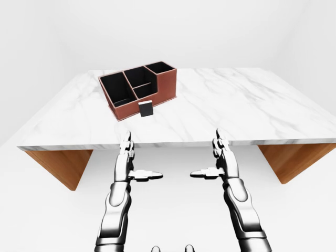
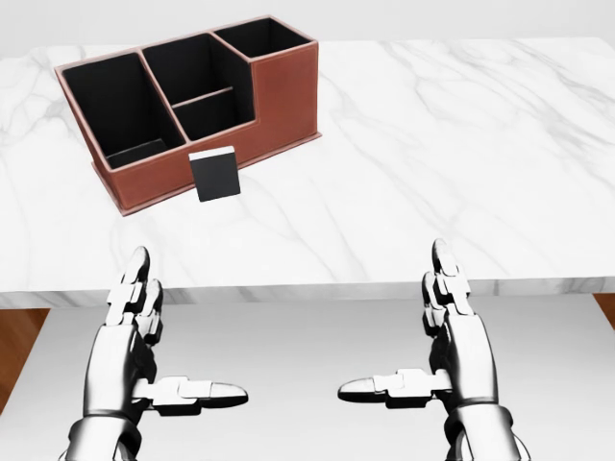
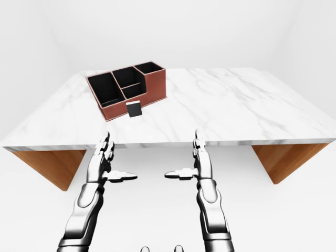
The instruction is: Pick up the book and place it in the left compartment of the caddy.
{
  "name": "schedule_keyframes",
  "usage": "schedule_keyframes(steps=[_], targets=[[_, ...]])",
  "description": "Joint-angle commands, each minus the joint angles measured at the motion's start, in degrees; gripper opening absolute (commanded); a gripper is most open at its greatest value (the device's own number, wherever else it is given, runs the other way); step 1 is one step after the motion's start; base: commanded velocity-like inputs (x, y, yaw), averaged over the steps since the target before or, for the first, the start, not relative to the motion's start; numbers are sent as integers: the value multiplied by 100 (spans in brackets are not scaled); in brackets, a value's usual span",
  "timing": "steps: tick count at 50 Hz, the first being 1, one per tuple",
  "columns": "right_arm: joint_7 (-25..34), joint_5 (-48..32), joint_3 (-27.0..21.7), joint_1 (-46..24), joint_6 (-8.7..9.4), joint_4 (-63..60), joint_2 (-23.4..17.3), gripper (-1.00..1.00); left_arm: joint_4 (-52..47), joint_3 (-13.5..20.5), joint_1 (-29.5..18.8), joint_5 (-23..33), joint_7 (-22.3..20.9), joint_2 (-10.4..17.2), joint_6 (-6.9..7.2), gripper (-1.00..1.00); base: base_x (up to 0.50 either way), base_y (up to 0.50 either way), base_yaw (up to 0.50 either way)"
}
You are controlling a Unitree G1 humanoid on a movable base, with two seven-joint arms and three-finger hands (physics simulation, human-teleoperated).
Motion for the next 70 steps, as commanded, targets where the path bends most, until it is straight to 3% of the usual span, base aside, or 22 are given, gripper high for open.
schedule_keyframes(steps=[1, 6, 12, 13, 14, 23, 28, 38, 70], targets=[[130, 69, -151, -29, 10, 9, -77, 100, 38, 104, -2, -59, -132, 51, -28, 100, 0, 0, 0], [149, 68, -165, -6, 92, -107, -81, 100, -15, 131, 2, -99, -156, 54, 25, 100, 0, 0, 0], [142, 75, -208, -166, 511, -483, -113, 100, -190, 216, -211, -153, -148, 110, 384, 100, 0, 0, 0], [143, 74, -210, -170, 511, -489, -112, 100, -192, 218, -215, -152, -148, 111, 389, 100, 0, 0, 0], [141, 22, -209, -270, 511, -598, -152, 100, -248, 252, -318, -170, -147, 140, 512, 100, 0, 0, 0], [108, 154, -362, -950, 511, -1383, -241, 100, -679, 474, -1090, -248, -61, 353, 512, 100, 0, 0, 0], [180, 203, -306, -864, 511, -1590, -243, 100, -933, 507, -1320, -307, -10, 402, 512, 100, 0, 0, 0], [296, 315, -313, -660, 511, -1757, -209, 100, -1323, 398, -1080, -306, 24, 295, 512, 100, 6, 21, 0], [332, 321, -303, -592, 511, -1883, -189, 100, -1406, 410, -1081, -346, 45, 290, 512, 100, 22, 50, 0]])
